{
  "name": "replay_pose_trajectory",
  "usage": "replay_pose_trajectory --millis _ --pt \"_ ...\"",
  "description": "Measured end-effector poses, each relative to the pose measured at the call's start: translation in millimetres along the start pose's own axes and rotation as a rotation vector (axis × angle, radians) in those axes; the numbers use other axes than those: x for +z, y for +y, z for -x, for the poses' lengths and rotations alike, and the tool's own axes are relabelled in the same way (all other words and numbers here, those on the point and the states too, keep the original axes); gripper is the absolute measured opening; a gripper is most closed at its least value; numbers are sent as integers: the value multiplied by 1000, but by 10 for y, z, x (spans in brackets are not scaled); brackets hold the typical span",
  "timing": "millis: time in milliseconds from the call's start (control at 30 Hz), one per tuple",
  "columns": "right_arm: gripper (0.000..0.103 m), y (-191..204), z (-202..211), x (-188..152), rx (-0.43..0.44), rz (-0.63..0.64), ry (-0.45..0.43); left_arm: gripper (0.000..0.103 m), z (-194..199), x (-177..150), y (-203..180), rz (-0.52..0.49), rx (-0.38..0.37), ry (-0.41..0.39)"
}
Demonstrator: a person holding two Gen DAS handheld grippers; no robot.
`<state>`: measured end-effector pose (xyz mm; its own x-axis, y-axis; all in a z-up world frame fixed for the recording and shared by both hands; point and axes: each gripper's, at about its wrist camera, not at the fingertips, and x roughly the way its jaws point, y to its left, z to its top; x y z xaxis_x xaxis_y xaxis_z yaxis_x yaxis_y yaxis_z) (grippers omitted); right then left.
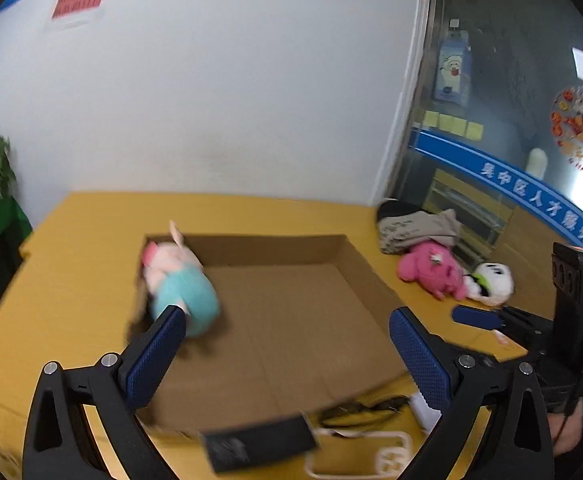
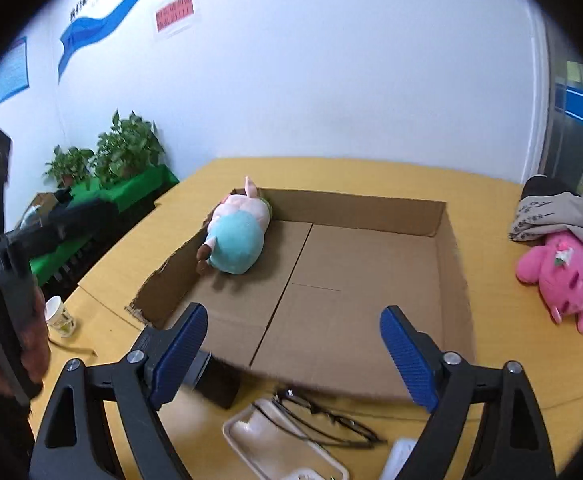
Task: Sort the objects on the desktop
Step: 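Move both grippers down toward the black charger box on the table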
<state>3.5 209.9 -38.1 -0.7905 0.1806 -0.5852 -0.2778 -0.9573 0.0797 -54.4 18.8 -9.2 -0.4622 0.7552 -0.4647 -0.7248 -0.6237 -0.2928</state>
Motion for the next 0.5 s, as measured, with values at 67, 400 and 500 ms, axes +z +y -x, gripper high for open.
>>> replay_pose_trajectory --millis 67,400,500 --pt "14 -62 324 -58 -9 -2 5 26 50 -114 -78 28 -21 21" --pt "96 -399 705 -267 69 -74 -10 103 298 -426 -351 17 59 -4" --pt "96 -490 734 -339 66 -88 -16 103 283 -476 -228 61 50 23"
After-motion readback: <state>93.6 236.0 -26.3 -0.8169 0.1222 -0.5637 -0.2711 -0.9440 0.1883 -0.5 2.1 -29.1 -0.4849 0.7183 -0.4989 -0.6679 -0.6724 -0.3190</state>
